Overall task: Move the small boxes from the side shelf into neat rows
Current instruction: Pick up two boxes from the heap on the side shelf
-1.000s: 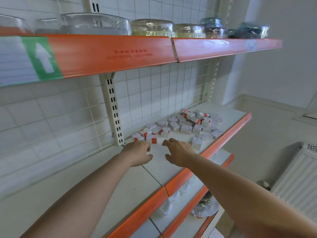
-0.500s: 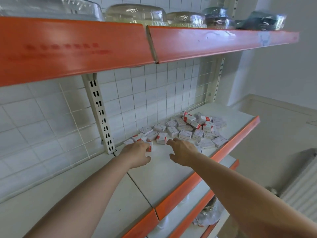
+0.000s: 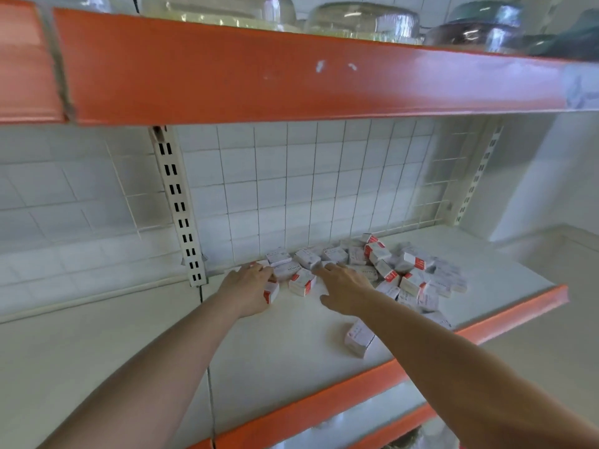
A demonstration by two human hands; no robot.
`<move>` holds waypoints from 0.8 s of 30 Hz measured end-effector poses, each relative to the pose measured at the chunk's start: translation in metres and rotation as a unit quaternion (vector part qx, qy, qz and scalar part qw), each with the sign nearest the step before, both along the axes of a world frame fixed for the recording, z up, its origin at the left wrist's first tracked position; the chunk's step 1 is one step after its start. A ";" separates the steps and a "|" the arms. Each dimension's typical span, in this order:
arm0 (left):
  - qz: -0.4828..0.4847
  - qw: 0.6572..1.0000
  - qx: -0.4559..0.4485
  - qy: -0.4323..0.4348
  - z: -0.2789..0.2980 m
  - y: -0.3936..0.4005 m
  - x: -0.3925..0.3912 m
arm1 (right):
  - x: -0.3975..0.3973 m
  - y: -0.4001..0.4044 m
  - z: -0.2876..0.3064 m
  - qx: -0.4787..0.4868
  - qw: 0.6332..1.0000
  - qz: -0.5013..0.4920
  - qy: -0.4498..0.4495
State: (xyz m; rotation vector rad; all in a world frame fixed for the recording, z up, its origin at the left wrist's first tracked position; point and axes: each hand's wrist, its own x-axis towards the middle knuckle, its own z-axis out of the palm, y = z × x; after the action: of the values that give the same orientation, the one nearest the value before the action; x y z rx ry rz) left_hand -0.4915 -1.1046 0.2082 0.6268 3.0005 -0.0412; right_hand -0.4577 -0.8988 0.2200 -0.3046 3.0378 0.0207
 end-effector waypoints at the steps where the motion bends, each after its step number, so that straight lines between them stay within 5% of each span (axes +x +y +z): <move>1: 0.010 1.000 -0.002 -0.002 -0.002 0.001 -0.001 | -0.005 0.002 -0.001 0.007 1.000 0.013 0.002; 24: 0.033 0.998 0.010 0.049 -0.017 0.016 -0.007 | -0.052 -0.008 -0.018 0.114 0.970 0.210 0.047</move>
State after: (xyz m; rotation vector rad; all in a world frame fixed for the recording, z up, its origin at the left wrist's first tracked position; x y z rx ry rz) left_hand -0.4984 -1.0884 0.1907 0.5422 3.1187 -0.0387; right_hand -0.5099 -0.9064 0.2022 -0.9407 2.9560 0.4180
